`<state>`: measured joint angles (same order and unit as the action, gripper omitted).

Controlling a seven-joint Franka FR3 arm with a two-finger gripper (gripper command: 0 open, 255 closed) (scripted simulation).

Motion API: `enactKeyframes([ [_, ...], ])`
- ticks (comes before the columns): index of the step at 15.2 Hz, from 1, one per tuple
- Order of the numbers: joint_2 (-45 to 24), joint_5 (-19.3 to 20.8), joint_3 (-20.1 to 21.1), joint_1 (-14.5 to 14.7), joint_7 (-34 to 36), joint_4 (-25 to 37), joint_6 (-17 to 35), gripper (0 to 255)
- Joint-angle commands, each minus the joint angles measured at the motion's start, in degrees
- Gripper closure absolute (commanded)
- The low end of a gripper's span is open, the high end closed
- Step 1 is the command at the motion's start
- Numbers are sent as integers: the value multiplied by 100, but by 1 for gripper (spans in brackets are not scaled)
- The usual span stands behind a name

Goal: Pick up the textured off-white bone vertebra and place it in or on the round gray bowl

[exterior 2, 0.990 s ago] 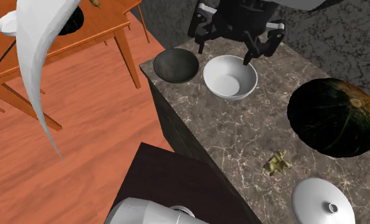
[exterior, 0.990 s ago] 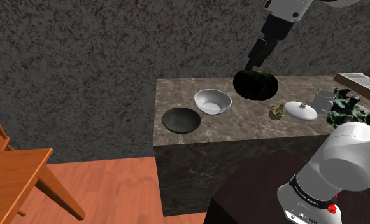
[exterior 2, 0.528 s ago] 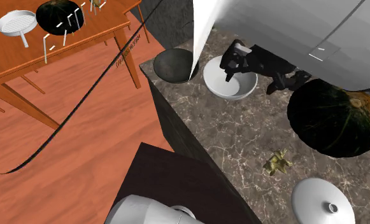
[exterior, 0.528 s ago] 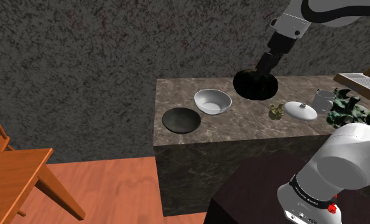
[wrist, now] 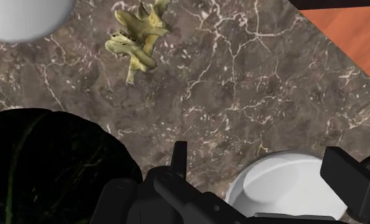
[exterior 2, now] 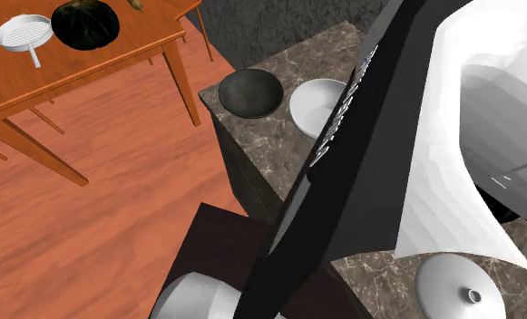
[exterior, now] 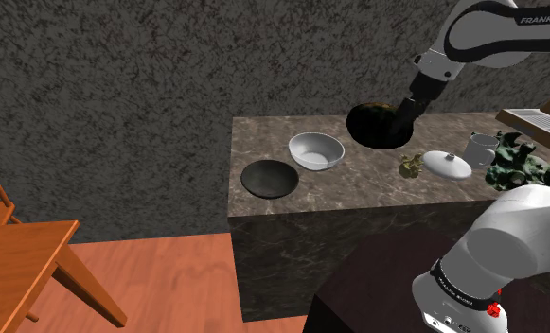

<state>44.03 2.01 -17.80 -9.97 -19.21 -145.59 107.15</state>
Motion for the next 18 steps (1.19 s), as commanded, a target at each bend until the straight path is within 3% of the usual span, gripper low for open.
enactKeyframes([
  [1,-44,148,-244,-153,-192,-147,124,0],
  [9,-710,570,-1171,-560,-860,-350,758,0],
  [18,-963,573,-1294,-503,-895,-783,1437,0],
])
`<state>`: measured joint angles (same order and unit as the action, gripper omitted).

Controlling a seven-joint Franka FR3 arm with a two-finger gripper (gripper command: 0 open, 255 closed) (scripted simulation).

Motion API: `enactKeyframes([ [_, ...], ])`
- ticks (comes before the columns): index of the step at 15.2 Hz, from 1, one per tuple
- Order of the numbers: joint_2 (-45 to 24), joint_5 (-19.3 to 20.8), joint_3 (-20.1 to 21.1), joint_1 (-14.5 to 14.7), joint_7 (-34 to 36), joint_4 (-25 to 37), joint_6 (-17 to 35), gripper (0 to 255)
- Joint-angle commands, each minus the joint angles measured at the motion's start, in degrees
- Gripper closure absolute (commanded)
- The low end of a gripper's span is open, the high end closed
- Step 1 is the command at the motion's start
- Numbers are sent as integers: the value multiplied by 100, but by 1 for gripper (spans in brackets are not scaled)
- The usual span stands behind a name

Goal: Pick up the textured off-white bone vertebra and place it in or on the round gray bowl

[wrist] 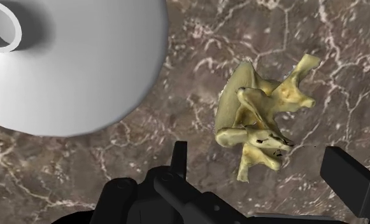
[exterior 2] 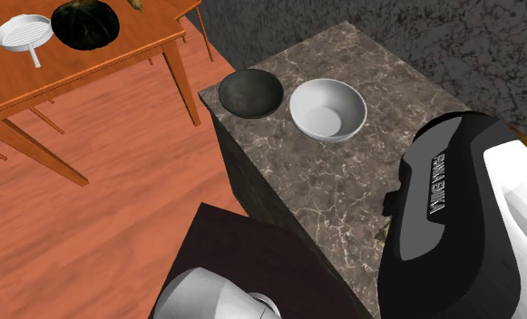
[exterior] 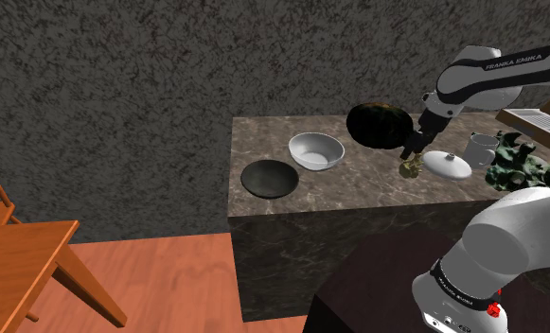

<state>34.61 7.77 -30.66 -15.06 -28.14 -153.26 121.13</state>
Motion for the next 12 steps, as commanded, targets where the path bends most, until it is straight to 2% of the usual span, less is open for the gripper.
enactKeyframes([
  [1,-21,-3,-8,7,-3,-16,39,0],
  [6,-21,-3,-8,7,-3,-15,38,0],
  [7,-21,-3,-8,7,-3,-15,38,255],
  [12,-21,-4,-8,7,-3,-15,38,255],
])
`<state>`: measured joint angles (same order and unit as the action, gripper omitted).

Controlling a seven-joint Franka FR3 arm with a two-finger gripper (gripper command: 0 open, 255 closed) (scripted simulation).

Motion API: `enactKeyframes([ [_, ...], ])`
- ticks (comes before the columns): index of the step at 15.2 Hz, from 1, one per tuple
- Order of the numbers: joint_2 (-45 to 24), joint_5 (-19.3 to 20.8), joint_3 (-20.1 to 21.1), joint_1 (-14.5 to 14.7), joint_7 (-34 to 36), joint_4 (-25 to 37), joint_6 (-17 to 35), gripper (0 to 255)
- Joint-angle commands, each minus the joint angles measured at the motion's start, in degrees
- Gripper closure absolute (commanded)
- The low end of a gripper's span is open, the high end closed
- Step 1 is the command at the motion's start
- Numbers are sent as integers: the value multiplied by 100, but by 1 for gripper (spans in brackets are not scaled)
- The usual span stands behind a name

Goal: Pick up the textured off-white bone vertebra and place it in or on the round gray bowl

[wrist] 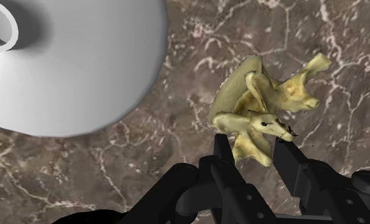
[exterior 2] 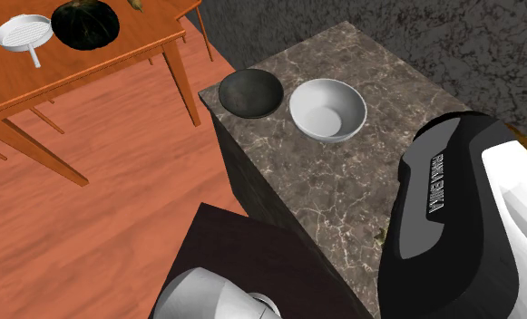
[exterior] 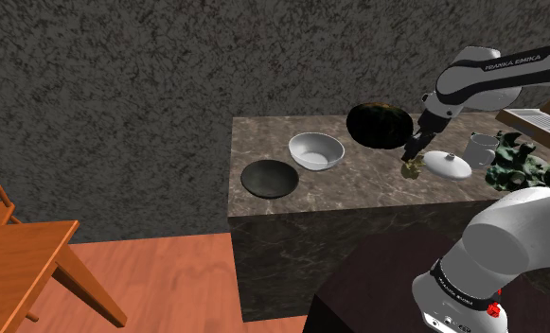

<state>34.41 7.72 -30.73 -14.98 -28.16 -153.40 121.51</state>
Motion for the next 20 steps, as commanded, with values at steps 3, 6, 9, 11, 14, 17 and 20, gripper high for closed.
enactKeyframes([
  [3,-1,2,-1,-1,0,-1,0,255],
  [6,81,-4,53,-12,33,100,-180,255],
  [9,190,-19,128,-20,80,262,-446,255],
  [11,252,-31,176,-23,109,375,-619,255],
  [14,332,-54,244,-22,149,553,-873,255],
  [17,394,-79,307,-17,185,740,-1120,255],
  [20,442,-107,366,-7,219,937,-1362,255],
])
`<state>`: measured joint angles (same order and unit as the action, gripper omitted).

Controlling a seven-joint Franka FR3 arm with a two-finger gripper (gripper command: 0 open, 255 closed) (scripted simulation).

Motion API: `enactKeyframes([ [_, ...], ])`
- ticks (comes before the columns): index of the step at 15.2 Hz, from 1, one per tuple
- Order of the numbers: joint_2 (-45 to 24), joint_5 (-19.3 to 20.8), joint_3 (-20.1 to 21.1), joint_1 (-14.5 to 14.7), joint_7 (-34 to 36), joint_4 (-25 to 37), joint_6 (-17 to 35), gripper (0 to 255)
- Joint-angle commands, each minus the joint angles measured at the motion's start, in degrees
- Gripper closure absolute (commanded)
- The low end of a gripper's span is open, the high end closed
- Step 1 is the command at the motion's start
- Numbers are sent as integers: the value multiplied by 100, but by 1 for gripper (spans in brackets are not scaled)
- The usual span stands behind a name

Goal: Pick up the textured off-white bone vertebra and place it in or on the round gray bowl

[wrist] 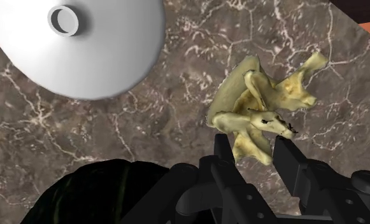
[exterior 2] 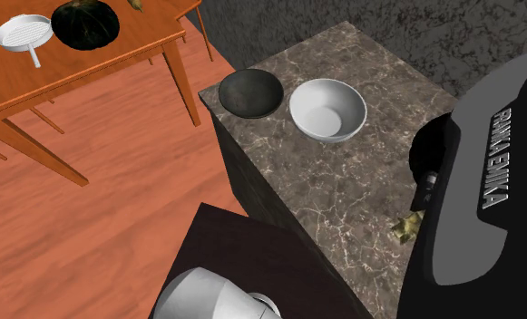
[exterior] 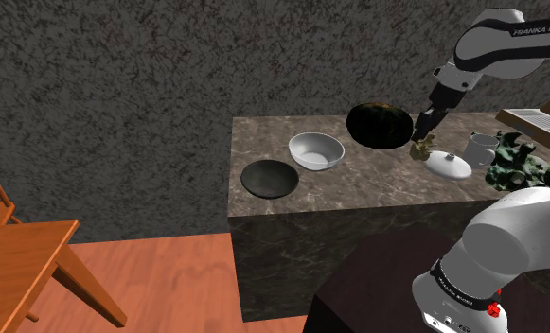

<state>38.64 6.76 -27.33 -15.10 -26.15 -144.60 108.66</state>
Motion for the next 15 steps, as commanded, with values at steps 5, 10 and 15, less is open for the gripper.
enactKeyframes([
  [5,66,-61,114,27,68,403,-467,255],
  [10,104,-290,507,198,501,418,-509,255],
  [15,7,-662,1088,515,1175,366,-322,255],
])
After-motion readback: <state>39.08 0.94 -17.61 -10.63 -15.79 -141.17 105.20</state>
